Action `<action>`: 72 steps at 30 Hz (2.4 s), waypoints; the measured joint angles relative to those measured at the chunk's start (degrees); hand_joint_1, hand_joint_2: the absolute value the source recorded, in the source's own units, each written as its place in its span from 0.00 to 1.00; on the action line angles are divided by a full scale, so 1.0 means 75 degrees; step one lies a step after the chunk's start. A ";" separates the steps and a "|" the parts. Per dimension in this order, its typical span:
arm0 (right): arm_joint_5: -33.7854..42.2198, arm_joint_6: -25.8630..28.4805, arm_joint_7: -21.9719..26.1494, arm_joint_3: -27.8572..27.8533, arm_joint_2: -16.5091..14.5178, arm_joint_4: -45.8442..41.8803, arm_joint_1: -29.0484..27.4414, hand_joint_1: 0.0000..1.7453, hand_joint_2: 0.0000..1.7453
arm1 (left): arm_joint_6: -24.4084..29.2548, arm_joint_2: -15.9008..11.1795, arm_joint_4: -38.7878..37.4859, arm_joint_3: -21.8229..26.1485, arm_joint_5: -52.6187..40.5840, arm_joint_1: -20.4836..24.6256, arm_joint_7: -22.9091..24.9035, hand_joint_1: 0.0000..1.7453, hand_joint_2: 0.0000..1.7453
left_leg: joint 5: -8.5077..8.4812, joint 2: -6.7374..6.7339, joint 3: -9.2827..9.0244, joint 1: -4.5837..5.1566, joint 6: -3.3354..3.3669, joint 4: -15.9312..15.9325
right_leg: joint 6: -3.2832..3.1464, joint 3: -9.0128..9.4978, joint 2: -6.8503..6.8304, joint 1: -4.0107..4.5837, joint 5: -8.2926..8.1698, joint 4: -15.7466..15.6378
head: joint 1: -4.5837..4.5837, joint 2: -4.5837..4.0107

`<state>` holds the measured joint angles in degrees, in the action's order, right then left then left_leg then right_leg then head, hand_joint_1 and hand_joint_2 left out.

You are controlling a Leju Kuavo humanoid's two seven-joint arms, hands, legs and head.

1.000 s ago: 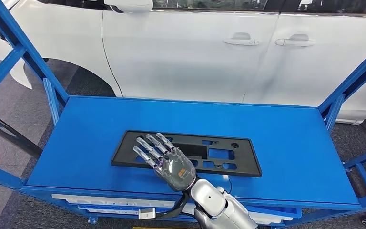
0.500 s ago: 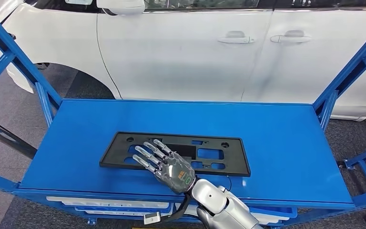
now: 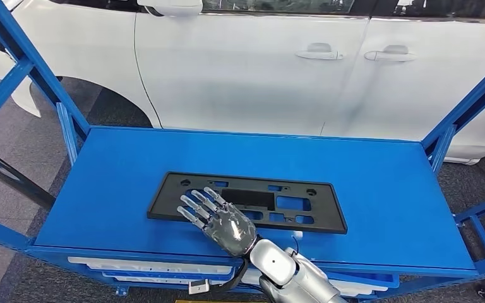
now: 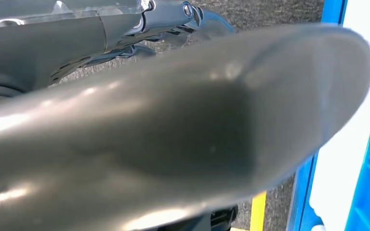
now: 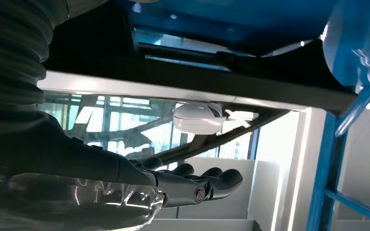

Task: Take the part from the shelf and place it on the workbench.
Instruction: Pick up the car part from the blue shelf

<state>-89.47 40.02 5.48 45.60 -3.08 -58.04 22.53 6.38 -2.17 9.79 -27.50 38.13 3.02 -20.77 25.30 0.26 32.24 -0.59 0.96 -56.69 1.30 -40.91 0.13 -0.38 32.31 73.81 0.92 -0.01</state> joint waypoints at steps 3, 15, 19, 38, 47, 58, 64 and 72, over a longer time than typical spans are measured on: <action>-0.0029 0.0000 -0.0647 0.0274 0.0000 0.0222 0.0206 0.00 1.00 | -0.0003 0.0005 0.0000 -0.0024 -0.0003 0.0012 -0.0011 0.00 0.00 | 0.0022 0.0015 -0.0028 0.0025 -0.0031 -0.0014 | -0.0104 0.0728 -0.0003 0.0025 -0.0758 -0.1529 | 0.0001 -0.0001; -0.0009 0.0032 -0.2131 0.1219 -0.0003 0.1580 0.1167 0.00 1.00 | -0.0021 -0.0017 -0.0001 -0.0169 0.0019 0.0024 -0.0069 0.00 0.00 | 0.1009 0.0000 0.0993 -0.0042 -0.0417 -0.2258 | -0.0373 0.1084 -0.0027 0.0004 -0.1001 -0.2329 | 0.0059 -0.0001; 0.0009 0.0032 -0.2198 0.1317 -0.0003 0.1783 0.1329 0.00 1.00 | -0.0015 -0.0039 -0.0003 -0.0197 0.0042 0.0038 -0.0098 0.00 0.00 | 0.0120 -0.0005 0.0092 -0.0063 -0.0367 -0.0380 | -0.0271 0.1119 0.0002 0.0017 -0.0946 -0.2262 | 0.0056 -0.0001; -0.0022 0.0035 -0.1830 0.0917 -0.0018 0.2769 0.1600 1.00 1.00 | -0.0291 -0.0031 -0.0003 -0.0355 0.0271 0.0032 -0.0550 0.00 0.00 | -0.0078 0.0007 0.0004 0.0025 -0.0164 0.0019 | -0.0235 0.1230 -0.0012 0.0075 -0.0882 -0.2329 | 0.0048 0.0001; -0.0025 0.0033 -0.1706 0.0620 -0.0133 0.2864 0.1601 1.00 1.00 | -0.0295 -0.0041 -0.0003 -0.0356 0.0297 -0.0012 -0.0772 0.00 0.00 | 0.0571 -0.0009 0.0793 -0.0069 -0.0412 -0.1730 | -0.0306 0.1270 -0.0021 -0.0006 -0.0952 -0.2409 | 0.0074 -0.0001; 0.0012 0.0035 -0.1451 0.0028 -0.0116 0.2493 0.1473 1.00 1.00 | -0.0406 -0.0048 -0.0003 -0.0355 0.0394 0.0008 -0.1149 0.00 0.00 | -0.0060 -0.0010 0.0087 -0.0057 0.0025 -0.0057 | 0.0067 0.0544 0.0011 -0.0015 -0.0065 -0.0862 | 0.0049 -0.0001; 0.0777 0.0034 -0.0342 -0.0938 -0.0018 0.0541 0.0949 1.00 1.00 | -0.0366 -0.0036 -0.0003 -0.0354 0.0455 -0.0010 -0.1213 0.00 0.00 | -0.0056 0.0015 0.0096 0.0024 0.0027 -0.0071 | -0.0106 0.0719 0.0010 0.0042 -0.0621 -0.1338 | 0.0052 -0.0001; 0.9551 -0.0353 0.4218 -0.2646 -0.0034 -0.3616 0.0170 1.00 1.00 | -0.0200 0.0015 -0.0003 -0.0218 0.1071 -0.0041 -0.1779 0.00 0.00 | 0.0385 0.0008 0.0384 0.0030 -0.0238 -0.0706 | -0.0325 0.1154 -0.0077 0.0014 -0.0939 -0.2367 | 0.0081 0.0000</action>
<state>-17.84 37.37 37.11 25.76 -3.34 -85.17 23.80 4.88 -2.06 9.77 -29.13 46.16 2.71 -34.11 28.19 0.32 35.13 -0.37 -0.82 -61.99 -1.14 -32.26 -0.45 -0.28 25.26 56.06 1.52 -0.01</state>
